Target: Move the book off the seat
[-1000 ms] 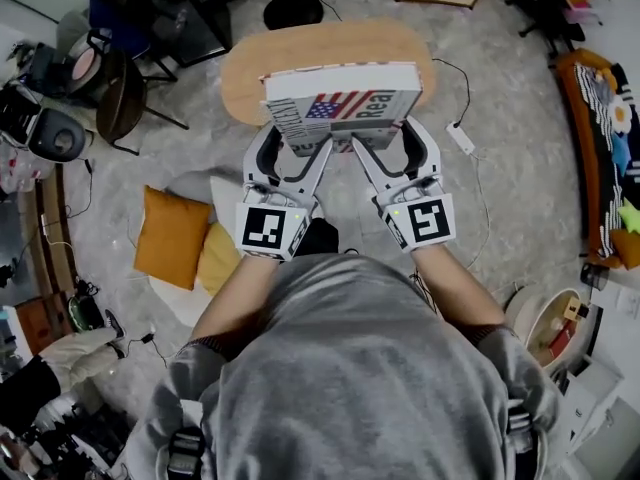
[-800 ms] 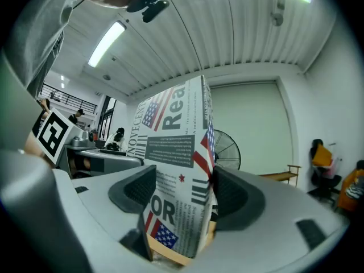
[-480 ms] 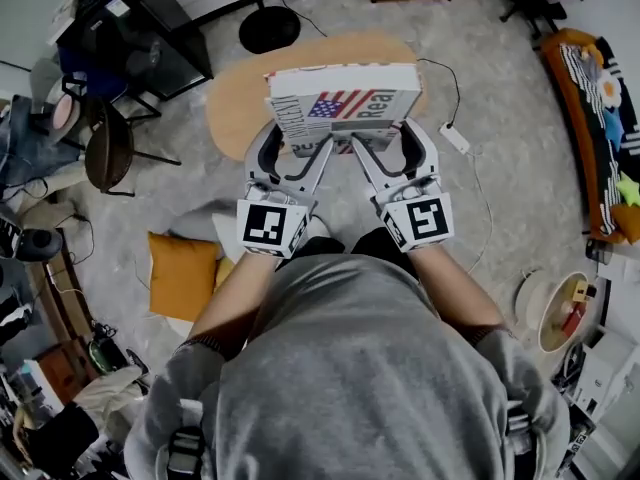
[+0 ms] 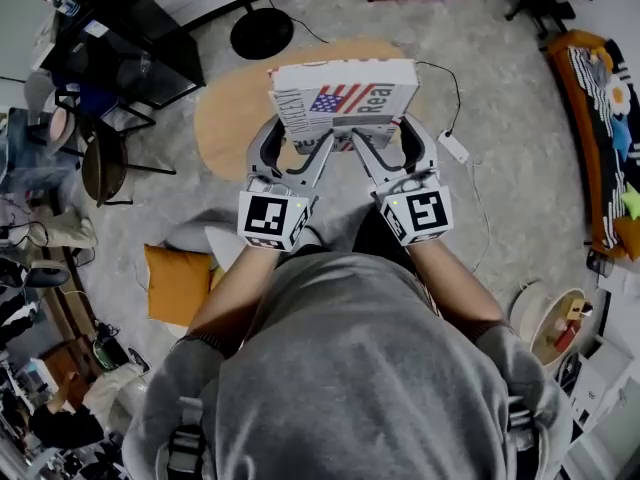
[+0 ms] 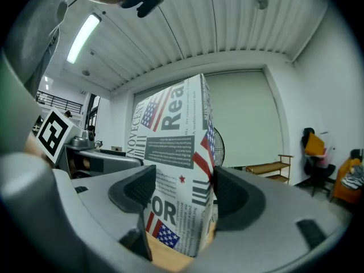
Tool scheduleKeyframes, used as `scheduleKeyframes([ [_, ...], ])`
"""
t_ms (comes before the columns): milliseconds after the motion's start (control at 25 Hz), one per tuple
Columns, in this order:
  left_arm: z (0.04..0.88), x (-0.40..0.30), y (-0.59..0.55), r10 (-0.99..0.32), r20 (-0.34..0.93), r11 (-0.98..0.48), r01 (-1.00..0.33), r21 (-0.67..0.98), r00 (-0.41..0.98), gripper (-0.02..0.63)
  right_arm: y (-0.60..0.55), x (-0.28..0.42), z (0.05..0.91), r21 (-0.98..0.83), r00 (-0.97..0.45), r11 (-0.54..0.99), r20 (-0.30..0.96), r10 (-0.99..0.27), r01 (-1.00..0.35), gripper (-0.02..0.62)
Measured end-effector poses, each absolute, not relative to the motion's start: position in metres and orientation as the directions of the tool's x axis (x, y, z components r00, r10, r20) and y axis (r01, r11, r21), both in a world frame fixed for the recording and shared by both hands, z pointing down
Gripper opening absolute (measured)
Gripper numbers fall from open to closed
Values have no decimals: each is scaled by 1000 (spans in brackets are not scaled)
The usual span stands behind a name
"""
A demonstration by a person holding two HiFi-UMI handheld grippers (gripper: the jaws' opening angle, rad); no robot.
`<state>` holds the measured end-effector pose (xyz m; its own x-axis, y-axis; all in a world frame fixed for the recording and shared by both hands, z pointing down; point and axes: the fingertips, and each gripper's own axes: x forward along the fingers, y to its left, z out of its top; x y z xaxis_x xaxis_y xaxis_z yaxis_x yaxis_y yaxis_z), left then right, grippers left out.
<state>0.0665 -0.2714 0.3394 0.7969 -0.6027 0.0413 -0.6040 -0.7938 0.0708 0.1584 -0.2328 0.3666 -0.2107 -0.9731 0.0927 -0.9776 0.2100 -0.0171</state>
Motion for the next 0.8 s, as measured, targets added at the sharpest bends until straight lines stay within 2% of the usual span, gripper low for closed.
scheduleKeyframes([
  [440,374,219,-336,-678,139,-712,-692,120,722,325,-306,314,400,-79,-323,314,168,-931,-946,322],
  [800,465,297,-376,-652,276,-676,-706,209,706,325,-343,391,488,-139,-316,286,299,-900,-948,324],
])
